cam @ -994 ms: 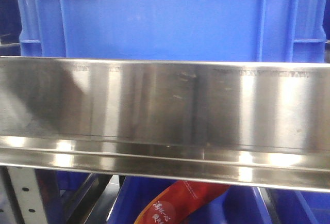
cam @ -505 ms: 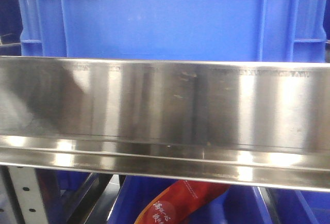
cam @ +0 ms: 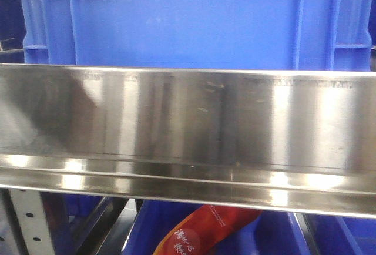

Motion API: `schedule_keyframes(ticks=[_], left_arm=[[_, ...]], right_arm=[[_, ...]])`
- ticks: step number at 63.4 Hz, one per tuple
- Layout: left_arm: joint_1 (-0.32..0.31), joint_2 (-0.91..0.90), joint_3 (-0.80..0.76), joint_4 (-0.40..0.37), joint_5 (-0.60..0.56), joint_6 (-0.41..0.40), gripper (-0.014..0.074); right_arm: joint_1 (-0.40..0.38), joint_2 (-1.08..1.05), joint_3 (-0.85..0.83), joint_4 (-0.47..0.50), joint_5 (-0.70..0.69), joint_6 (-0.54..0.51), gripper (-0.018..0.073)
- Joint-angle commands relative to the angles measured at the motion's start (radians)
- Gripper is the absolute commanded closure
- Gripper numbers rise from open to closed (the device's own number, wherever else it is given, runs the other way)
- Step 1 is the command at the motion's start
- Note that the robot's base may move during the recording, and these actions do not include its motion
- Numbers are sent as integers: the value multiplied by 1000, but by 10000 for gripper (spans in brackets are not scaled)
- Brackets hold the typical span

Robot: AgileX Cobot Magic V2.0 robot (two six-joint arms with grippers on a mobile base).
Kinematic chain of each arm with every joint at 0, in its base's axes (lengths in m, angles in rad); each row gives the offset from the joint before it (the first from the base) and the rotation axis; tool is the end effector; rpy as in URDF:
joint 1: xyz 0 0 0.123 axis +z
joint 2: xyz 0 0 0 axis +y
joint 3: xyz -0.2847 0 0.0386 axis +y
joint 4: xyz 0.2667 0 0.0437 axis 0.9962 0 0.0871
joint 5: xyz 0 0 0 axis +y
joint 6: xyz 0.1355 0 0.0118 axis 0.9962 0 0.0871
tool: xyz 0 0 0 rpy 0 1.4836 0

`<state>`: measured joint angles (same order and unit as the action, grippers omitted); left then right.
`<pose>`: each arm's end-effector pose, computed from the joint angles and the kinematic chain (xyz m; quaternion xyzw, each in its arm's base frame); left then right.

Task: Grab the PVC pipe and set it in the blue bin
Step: 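Drive up to the shelf and stop facing the blue bins, then move both held pipe pieces over the open blue bin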

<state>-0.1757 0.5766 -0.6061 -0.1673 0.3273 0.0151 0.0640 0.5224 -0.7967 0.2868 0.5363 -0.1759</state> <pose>0.1765 -0.0387 0.3342 0.0294 0.7755 -0.1207 0.6190 0.1488 0.0292 0.3918 -0.0439 0.7585 0.0991 0.6426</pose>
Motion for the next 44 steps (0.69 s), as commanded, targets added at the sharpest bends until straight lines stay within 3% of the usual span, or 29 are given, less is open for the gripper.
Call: schedule_keyframes(ticks=[1, 44], left_arm=[[2, -4, -3, -7, -30, -8, 707], [2, -4, -3, -7, -30, -8, 707]], right_arm=[[0, -6, -2, -3, -28, -9, 728], [0, -6, -2, -3, -28, -9, 728]])
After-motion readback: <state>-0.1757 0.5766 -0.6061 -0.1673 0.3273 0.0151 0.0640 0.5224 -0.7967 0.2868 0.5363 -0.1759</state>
